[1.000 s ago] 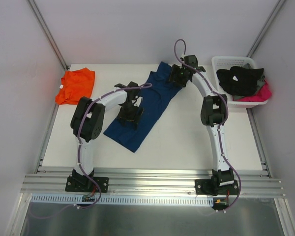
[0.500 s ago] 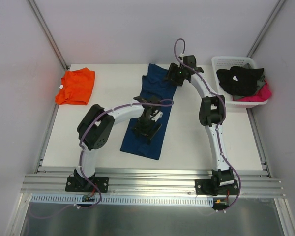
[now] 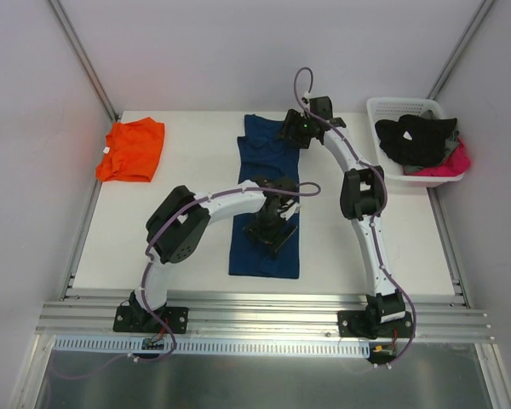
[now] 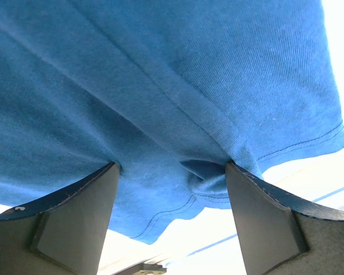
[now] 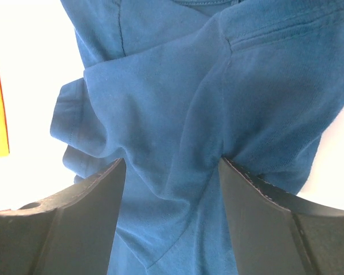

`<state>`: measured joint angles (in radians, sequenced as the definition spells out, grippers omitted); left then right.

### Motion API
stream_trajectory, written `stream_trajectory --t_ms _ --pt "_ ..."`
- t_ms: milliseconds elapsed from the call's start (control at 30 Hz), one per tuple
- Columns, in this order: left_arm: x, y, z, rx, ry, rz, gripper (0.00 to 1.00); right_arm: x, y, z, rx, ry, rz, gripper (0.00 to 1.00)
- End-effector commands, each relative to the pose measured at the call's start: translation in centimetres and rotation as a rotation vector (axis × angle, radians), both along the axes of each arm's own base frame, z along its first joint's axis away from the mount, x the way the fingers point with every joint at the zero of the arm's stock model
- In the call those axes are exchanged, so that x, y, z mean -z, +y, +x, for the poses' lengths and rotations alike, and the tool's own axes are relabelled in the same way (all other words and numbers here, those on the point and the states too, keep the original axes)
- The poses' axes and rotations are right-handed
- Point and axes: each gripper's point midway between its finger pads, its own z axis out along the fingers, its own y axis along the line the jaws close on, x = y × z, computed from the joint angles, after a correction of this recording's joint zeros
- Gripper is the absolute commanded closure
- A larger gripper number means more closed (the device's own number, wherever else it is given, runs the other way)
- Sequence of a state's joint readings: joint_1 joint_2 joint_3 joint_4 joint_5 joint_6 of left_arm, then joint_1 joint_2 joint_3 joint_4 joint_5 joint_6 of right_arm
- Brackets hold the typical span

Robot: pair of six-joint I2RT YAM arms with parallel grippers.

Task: Fold and stack the t-shirts
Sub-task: Fold the tshirt

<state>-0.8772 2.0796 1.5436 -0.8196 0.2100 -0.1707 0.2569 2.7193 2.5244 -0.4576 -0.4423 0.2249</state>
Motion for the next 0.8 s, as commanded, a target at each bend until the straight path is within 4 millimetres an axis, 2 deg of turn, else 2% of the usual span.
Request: stream_trajectory --t_ms 0,100,167,233,267,333,367,400,467,500,533,600,633,667,700,733,767 --pt "0.2 -1.1 -1.2 0.022 0.03 -0.005 0.24 -1.1 2.6 -0.1 -0.041 -0.04 0.024 0.3" --pt "0.0 -1.0 -0.9 0.033 0.004 0.004 0.22 -2.0 3.3 -0.2 -0.056 -0.063 0.024 0.3" --pt "-0.5 -0.9 -0.1 0.036 -0.043 0.013 0.19 -3.2 2.9 -0.1 -0.058 -0.089 0.008 0.3" --pt "-1.3 -0.5 0.9 0.043 -0.103 0.025 0.09 -4.4 2.0 -0.2 -0.069 -0.108 -0.016 0.29" --pt "-2.5 -0.1 1.8 0.041 -0.166 0.029 0.06 -6.7 1.2 0.0 -0.062 -0.146 -0.02 0.29" --pt "-3.9 0.4 2.6 0.053 -0.231 0.034 0.03 -8.7 0.1 -0.1 -0.054 -0.176 -0.038 0.28" --pt "-4.5 1.1 3.2 0.051 -0.28 0.055 0.03 -10.3 -1.1 0.2 -0.04 -0.213 -0.055 0.28" --pt "-6.0 1.6 3.8 0.062 -0.335 0.047 0.02 -13.6 -1.6 0.0 -0.033 -0.268 -0.056 0.28" --pt "-7.6 2.7 4.7 0.06 -0.398 0.054 0.01 -15.8 -3.4 -0.5 -0.006 -0.297 -0.088 0.28" --pt "-9.5 3.7 5.8 0.052 -0.472 0.058 0.01 -19.6 -4.1 -1.6 0.006 -0.347 -0.088 0.28" --pt "-10.2 4.4 6.2 0.047 -0.495 0.057 0.01 -20.3 -4.5 -2.3 0.009 -0.347 -0.097 0.28" --pt "-12.4 6.6 7.6 -0.007 -0.552 0.053 0.01 -19.7 -5.9 -4.5 0.026 -0.279 -0.13 0.28" --pt "-12.9 7.5 7.9 -0.008 -0.555 0.047 0.01 -22.1 -6.4 -6.3 0.038 -0.294 -0.122 0.28" --pt "-13.8 9.5 9.0 -0.072 -0.556 0.037 0.01 -19.3 -6.5 -8.5 0.016 -0.192 -0.118 0.29" --pt "-14.1 9.8 8.9 -0.091 -0.519 -0.002 0.01 -18.5 -6.6 -10.6 0.019 -0.117 -0.095 0.3" --pt "-14.4 10.5 9.2 -0.119 -0.501 -0.019 0.03 -20.1 -6.8 -13.1 0.012 -0.108 -0.076 0.3" --pt "-14.7 11.1 9.3 -0.142 -0.488 -0.038 0.07 -18.6 -6.6 -15.5 -0.005 -0.034 -0.066 0.31"
